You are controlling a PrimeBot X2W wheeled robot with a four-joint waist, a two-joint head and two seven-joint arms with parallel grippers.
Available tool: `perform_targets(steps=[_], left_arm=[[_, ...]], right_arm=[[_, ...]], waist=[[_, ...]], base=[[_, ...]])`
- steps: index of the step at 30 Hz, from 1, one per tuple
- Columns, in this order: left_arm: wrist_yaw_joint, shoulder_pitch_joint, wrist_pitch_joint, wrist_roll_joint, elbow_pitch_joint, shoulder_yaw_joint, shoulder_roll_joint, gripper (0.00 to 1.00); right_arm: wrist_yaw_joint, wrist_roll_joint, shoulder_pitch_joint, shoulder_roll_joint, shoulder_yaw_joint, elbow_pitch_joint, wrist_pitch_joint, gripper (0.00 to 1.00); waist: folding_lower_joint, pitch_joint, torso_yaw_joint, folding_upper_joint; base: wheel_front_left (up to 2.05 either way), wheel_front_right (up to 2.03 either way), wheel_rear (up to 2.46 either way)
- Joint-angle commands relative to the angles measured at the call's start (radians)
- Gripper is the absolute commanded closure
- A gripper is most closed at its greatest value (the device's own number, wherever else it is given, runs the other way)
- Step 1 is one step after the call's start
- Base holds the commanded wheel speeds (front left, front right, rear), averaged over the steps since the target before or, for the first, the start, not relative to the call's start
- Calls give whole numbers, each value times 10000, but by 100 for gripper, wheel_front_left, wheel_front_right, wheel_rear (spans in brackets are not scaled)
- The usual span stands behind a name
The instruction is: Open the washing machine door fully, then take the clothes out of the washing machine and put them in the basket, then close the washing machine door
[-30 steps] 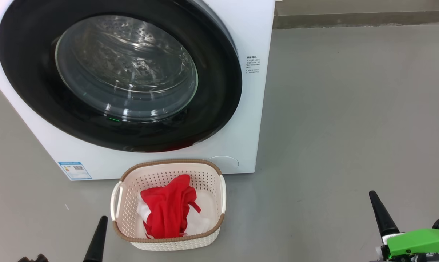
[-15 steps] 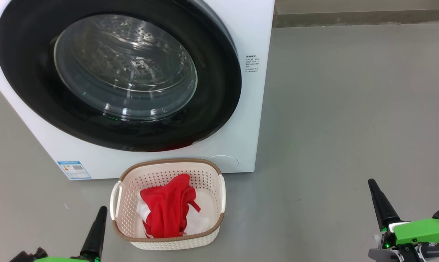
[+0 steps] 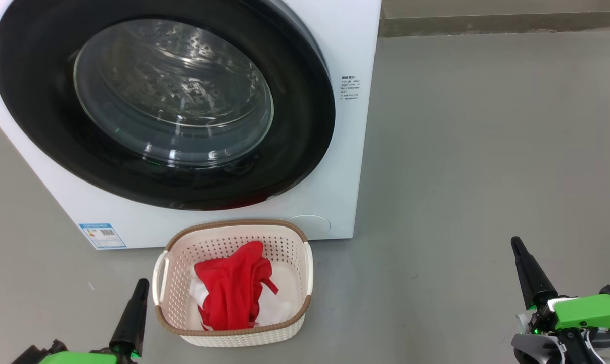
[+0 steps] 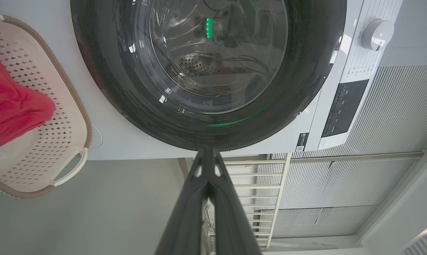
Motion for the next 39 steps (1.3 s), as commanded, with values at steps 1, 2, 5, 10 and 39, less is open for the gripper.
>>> perform_targets(steps=[1, 2, 5, 10, 39], left_arm=[[-69, -407, 51, -63, -234, 373, 93, 100], [-69, -407, 51, -63, -234, 373, 93, 100], [-69, -407, 50, -64, -234, 372, 93, 100], [-69, -407, 50, -64, -234, 371, 93, 100], [-69, -406, 47, -67, -234, 368, 93, 100]], right_arm=[[-7, 33, -450, -162, 158, -303, 62, 100], [-7, 33, -450, -162, 158, -303, 62, 100], [-7, 33, -450, -162, 158, -303, 62, 100], [-7, 33, -450, -162, 158, -303, 62, 100], [-7, 35, -450, -162, 160, -303, 60, 100]], waist=[[0, 0, 0, 0], [0, 0, 0, 0], [0, 0, 0, 0], [0, 0, 0, 0], [0, 0, 0, 0]], base=[[0, 0, 0], [0, 0, 0], [0, 0, 0], [0, 0, 0], [0, 0, 0]])
